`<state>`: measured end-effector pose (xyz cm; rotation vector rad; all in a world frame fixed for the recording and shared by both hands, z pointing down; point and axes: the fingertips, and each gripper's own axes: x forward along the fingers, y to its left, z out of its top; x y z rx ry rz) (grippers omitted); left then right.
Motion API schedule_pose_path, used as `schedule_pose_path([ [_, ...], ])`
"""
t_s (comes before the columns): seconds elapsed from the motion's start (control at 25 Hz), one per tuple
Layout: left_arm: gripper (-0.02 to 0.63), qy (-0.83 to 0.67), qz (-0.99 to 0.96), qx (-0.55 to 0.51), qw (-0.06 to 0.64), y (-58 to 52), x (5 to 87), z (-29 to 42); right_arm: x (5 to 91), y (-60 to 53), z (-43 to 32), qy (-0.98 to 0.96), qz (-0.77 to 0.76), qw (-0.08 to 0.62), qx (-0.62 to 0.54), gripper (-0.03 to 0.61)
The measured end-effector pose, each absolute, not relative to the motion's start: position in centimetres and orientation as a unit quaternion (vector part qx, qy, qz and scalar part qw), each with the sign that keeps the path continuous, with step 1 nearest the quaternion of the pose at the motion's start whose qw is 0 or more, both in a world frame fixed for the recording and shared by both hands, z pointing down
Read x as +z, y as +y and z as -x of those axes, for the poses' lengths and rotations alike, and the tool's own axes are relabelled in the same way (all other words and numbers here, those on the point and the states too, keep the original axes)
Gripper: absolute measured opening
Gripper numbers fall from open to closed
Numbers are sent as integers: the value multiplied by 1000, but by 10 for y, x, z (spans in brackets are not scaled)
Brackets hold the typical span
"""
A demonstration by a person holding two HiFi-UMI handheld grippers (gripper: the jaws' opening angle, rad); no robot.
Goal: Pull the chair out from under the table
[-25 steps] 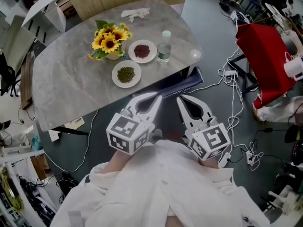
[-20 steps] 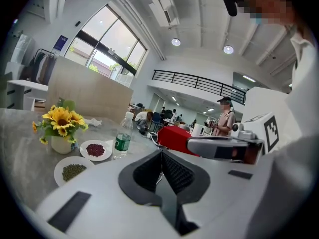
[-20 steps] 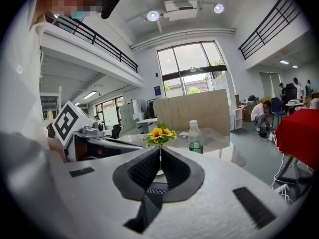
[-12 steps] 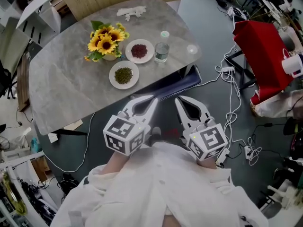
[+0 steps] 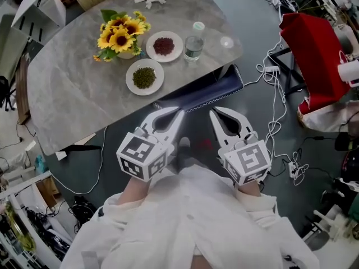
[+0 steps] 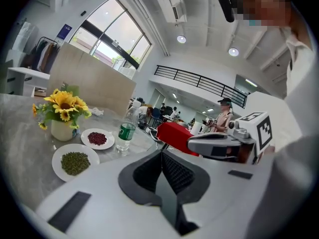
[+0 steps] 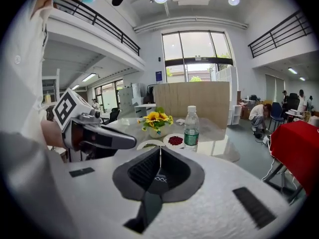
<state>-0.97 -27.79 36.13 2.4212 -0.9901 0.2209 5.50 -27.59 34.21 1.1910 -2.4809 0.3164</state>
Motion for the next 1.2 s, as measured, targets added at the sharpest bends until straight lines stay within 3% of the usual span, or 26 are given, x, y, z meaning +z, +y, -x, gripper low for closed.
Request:
schedule_pose_path([
  [0.48,15,-365,-894,109,235,-287,393,35,375,-278,-33,-883,-371,274,83,5],
  [0.8,17,-348,-906,165,178,-286,421,48,395,-273,-25,-893,-298,338,23,11],
  [0.92,17,-344,-907,182,162,-283,428,49,406,-267,-20,-892,-251,376,-1,130],
  [1.2,33,-309,-903,294,60,-276,456,55,437,-269,-22,-855,-183,478,-88,183],
])
